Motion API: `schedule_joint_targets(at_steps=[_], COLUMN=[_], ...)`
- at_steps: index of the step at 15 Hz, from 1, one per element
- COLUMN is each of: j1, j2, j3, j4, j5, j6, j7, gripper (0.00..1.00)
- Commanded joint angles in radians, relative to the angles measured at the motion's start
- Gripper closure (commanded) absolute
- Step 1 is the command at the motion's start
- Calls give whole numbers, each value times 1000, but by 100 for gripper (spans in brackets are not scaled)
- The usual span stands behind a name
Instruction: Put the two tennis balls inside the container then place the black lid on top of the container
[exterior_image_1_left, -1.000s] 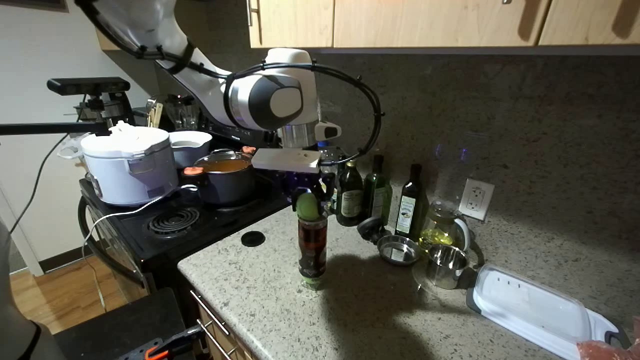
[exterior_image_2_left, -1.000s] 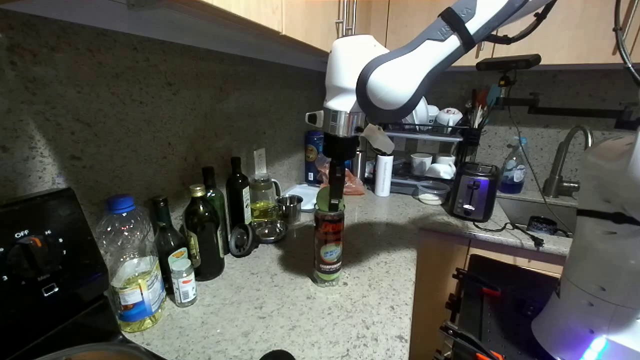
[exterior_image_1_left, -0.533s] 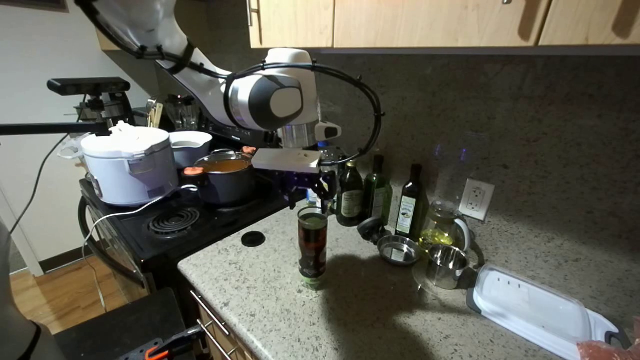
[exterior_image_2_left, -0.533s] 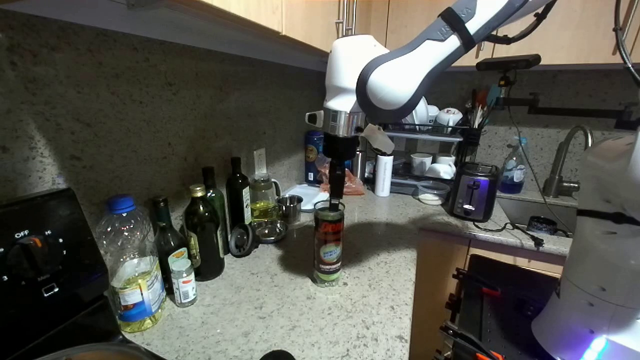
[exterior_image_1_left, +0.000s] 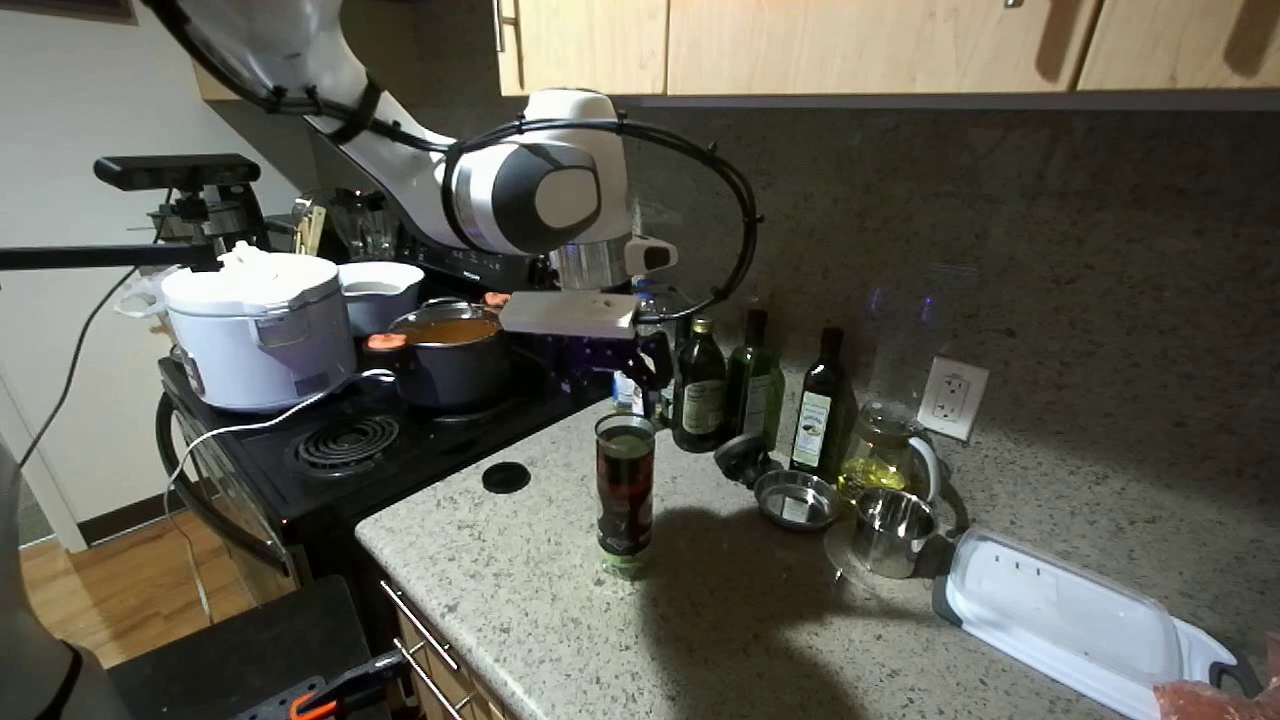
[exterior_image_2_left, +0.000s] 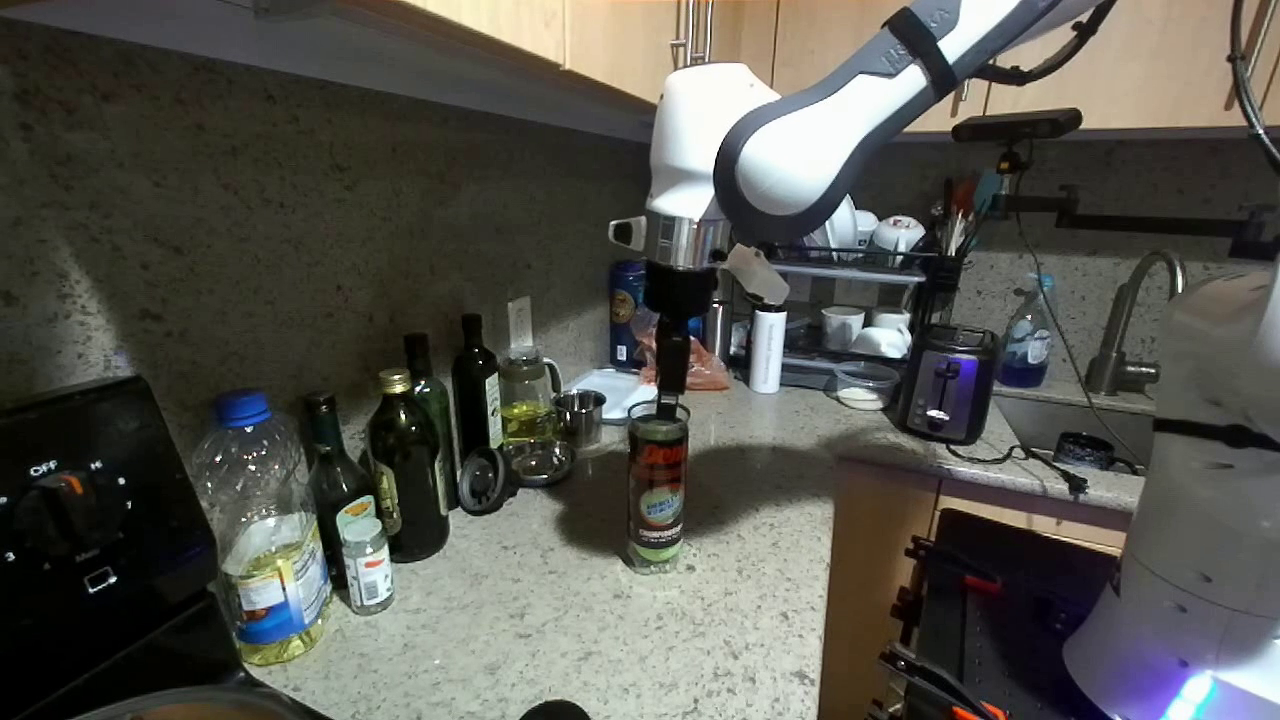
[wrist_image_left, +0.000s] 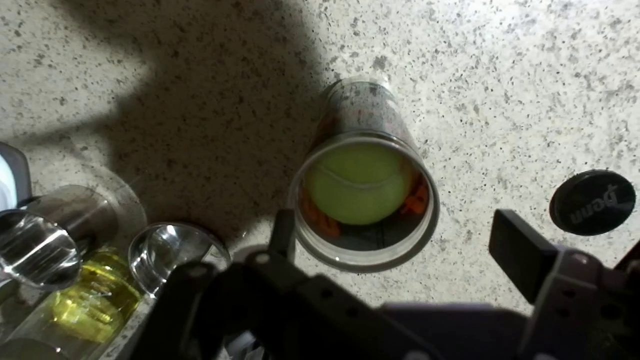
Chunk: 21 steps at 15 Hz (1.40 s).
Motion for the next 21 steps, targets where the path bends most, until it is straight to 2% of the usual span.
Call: schedule_joint_targets(at_steps=[1, 15, 16, 21], j1=[12, 59, 58, 62], j2=[-48, -132, -91, -100], j3=[10, 59, 52, 54], j4=[-15, -69, -35, -39], j5=[-18, -114, -93, -100], j6=[-11, 15, -1, -1], j7=[-15, -16, 0, 0], gripper=[0, 0, 0, 0])
